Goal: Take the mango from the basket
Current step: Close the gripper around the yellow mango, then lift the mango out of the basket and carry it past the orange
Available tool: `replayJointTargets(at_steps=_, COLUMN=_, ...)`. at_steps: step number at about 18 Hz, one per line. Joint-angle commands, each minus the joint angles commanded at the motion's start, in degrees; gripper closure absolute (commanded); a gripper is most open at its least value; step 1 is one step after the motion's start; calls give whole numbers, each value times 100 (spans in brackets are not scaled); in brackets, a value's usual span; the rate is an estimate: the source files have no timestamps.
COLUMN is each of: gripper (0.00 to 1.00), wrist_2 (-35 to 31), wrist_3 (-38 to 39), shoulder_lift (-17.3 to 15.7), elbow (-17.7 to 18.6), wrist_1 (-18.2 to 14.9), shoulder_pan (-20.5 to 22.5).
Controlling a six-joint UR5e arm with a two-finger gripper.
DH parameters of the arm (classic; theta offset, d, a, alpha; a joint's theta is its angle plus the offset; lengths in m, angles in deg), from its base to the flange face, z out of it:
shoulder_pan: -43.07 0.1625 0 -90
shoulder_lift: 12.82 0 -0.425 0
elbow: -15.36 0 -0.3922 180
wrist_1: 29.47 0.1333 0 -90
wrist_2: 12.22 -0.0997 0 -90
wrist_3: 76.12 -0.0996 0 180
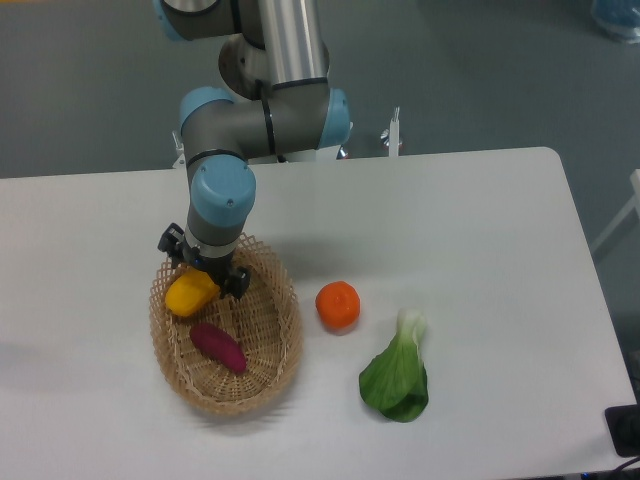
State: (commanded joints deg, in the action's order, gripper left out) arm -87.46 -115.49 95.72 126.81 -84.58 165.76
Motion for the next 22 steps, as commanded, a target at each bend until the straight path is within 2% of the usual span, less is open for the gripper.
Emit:
replayJointTargets(at_steps=5, gripper=2, wrist_2=0, wrist_3=-17, shoulder_lift=35, elbow=27, wrist_1=105, shoulder_pan=0)
replayJointTargets(at_steps=8, gripper=26, wrist_2=0, wrist_3=-9, shoulder_lift=88, elbow=18, wrist_1=185, shoulder_pan=0)
replayJointTargets(at_steps=12, gripper=64, wrist_2=0, wrist_3=9, shoulder_lift=70, elbow=9, wrist_1=176, shoulder_pan=0)
replayJointTargets(at_steps=14, gripper=78, wrist_2=0, wrist_3=70, shoulder_lift=35, elbow=-9, wrist_1=176, shoulder_pan=9)
replayJointTargets(at_steps=16, gripper=82, wrist_2=9, wrist_3=70, shoulder_lift=-26, elbow=-44, wrist_1=158, shoulder_pan=17)
replayJointTargets(at_steps=20, gripper=82, wrist_2=35, wrist_3=70, shoulder_lift=-131, elbow=-184, wrist_1=106, shoulder_pan=184)
replayJointTargets(at_steps=22, gripper=82, wrist_2=70, wrist_3=62, shoulder_lift=-289, elbow=-228, wrist_1=88, shoulder_pan=377)
